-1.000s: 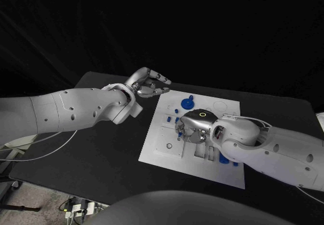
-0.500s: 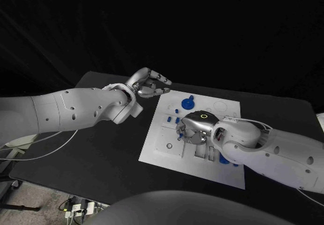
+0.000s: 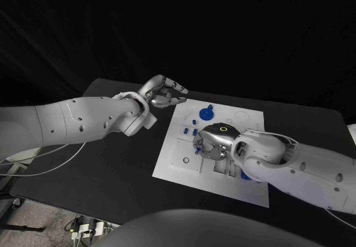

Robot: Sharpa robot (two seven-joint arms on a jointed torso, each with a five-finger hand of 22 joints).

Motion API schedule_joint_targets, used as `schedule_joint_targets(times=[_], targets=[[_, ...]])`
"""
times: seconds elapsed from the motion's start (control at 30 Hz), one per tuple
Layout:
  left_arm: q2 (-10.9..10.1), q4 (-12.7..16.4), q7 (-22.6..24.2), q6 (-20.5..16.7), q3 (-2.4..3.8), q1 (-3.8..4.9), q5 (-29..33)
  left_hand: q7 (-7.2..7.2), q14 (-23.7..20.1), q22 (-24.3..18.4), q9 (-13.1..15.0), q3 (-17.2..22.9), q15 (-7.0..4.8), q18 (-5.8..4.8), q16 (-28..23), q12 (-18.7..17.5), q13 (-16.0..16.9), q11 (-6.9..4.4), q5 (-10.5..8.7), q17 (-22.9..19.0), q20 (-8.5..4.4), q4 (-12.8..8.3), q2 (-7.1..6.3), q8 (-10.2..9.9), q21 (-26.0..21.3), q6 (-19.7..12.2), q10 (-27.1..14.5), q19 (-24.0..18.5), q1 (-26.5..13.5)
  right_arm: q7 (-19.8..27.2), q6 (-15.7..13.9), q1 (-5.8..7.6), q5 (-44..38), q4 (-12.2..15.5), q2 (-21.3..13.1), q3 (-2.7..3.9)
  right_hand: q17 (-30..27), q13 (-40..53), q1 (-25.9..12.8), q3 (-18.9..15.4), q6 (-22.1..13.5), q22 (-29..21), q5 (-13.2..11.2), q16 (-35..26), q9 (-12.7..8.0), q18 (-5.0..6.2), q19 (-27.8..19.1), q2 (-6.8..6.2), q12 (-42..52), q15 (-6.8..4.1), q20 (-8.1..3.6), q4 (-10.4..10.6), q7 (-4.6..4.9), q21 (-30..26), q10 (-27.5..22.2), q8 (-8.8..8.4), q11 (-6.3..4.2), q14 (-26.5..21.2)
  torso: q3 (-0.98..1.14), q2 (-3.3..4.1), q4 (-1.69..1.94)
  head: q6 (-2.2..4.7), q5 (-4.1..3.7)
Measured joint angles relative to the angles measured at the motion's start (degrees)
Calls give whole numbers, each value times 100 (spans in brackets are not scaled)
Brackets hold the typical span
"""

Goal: Assemble the parts on the task board

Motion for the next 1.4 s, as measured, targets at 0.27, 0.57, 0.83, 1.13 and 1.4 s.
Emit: schedule_joint_targets(times=[0.27, 0.57, 0.83, 1.13, 1.4], targets=[[4, -10, -25, 19, 0, -2, -5, 0, 0, 0, 0, 0, 0, 0, 0, 0, 0, 0, 0, -20, 4, 0, 0, 0, -34, 0, 0, -4, 0, 0, -17, -36, 2, -44, 30, 0, -1, 0, 0, 9, 0, 0, 0, 0, -1, 0, 0, 0, 0, 0, 0, -9, 0, 0, 0, 0, 0, 0, 0, 0, 3, 0, 2], [5, -13, -48, 39, 0, -2, -12, 0, -21, 0, -4, 0, -21, 0, -22, 0, 0, 0, 0, -22, 21, 0, 0, -28, -45, 0, 0, -21, 0, -11, -16, -67, -2, -95, 38, -1, -7, 0, 0, 23, -1, -1, 0, 0, -18, 0, 0, 0, 0, 0, 0, -23, 0, 0, 0, -32, 0, 0, -1, 0, 3, 0, 3], [8, -15, -69, 54, 0, -4, -17, 0, -20, 0, -4, 0, -21, 0, -22, 0, 0, 21, 0, -45, 21, 0, 23, -28, -45, 0, 21, -21, 23, -14, -8, -89, -1, -80, 34, 3, -37, -6, 0, 32, -1, -1, -16, 0, -31, 0, -22, 0, 0, 0, -22, -32, 0, -22, 0, -56, 0, 0, -1, -1, 2, 0, 6], [10, -22, -91, 68, 0, -7, -22, 0, -41, 0, -9, 0, 0, 0, -22, 0, 0, 21, 0, -52, 20, 0, 23, -28, -79, 0, 21, -21, 23, -22, 28, -118, 3, -55, 15, 0, -189, -51, -100, 65, -506, -2, -707, -49, -317, -1, -136, -99, -160, 74, 52, 0, -22, -175, -263, -524, 113, -74, -2, -3, 2, 0, 10], [21, -43, -103, 81, 0, -14, -26, -1, -41, 0, -9, 0, 0, 0, -22, 0, 0, 20, 0, -52, 20, 0, 23, -28, -79, 0, 21, -21, 22, -29, 44, -133, 11, -57, 4, -1, -333, -4, -158, 18, -978, -2, -1215, -111, -685, 0, -282, -158, -222, 175, 131, 77, -179, -399, -752, -814, 222, -175, -3, -4, 2, 0, 5]])
